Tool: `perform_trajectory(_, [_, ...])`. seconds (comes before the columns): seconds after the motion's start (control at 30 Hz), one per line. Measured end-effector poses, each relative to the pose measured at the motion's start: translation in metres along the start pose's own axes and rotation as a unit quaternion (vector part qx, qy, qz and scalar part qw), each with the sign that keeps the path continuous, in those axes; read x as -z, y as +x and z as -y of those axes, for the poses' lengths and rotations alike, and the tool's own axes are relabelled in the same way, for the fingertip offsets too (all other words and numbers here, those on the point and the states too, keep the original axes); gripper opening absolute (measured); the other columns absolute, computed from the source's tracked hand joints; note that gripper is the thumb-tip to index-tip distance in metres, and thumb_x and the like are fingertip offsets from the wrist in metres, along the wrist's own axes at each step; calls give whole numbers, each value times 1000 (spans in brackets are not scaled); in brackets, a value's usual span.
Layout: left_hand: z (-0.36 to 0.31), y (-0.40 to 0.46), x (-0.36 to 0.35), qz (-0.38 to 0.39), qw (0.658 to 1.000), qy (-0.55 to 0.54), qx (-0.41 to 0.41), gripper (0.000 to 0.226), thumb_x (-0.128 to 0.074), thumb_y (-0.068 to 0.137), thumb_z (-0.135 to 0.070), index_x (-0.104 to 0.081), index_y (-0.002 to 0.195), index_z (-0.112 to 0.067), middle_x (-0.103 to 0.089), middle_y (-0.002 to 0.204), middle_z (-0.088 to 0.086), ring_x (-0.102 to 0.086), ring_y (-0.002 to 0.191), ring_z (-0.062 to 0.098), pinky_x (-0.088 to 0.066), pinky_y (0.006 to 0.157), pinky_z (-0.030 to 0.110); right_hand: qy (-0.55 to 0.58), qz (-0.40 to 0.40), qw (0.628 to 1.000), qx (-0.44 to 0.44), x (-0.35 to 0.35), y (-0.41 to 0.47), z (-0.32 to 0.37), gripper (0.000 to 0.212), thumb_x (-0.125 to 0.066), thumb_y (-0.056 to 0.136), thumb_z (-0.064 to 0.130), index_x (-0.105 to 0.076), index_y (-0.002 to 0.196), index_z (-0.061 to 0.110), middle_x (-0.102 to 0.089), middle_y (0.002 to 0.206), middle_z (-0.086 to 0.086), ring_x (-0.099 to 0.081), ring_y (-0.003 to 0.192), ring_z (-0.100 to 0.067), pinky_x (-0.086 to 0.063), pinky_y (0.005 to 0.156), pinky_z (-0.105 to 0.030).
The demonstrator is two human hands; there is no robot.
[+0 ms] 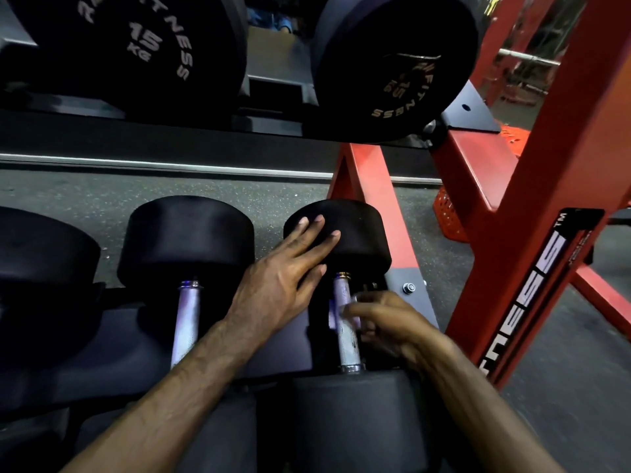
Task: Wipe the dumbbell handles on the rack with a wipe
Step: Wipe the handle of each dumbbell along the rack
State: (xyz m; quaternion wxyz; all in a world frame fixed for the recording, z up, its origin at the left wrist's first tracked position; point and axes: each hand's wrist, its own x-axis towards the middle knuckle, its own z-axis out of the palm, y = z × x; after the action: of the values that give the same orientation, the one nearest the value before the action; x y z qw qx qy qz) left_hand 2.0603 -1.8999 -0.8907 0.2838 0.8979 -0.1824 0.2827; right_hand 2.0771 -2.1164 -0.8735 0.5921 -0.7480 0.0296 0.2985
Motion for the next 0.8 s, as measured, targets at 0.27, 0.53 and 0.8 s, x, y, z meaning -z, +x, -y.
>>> perform_trajectory(0.27, [0, 0, 0, 1, 1000, -4, 10, 53, -56, 107, -30, -49, 160, -31, -31, 173, -8, -24, 162, 11, -42, 121, 35, -134, -75, 984, 87, 9, -18, -21, 25, -60, 97, 1, -80, 102, 16, -77, 78, 5, -67, 66, -6, -55, 67, -29])
perform_trajectory(0.53, [-1, 0, 0, 2, 1000, -4, 12, 55, -62, 107, -26, -48, 160, -32, -29, 174, -10, -23, 162, 9, -41, 120, 32, -300, -238, 908, 170, -2, 2, 2, 22, -85, 77, 44, -74, 84, 26, -74, 74, 9, -69, 73, -8, -56, 69, -34])
perform_trajectory(0.8, [0, -1, 0, -3, 1000, -8, 11, 54, -58, 107, -29, -48, 160, -33, -30, 173, -11, -25, 161, 9, -45, 119, 34, -430, -251, 852, 160, -16, -12, 3, 33, -76, 79, 48, -63, 93, 22, -71, 89, 0, -68, 89, -27, -53, 69, -37])
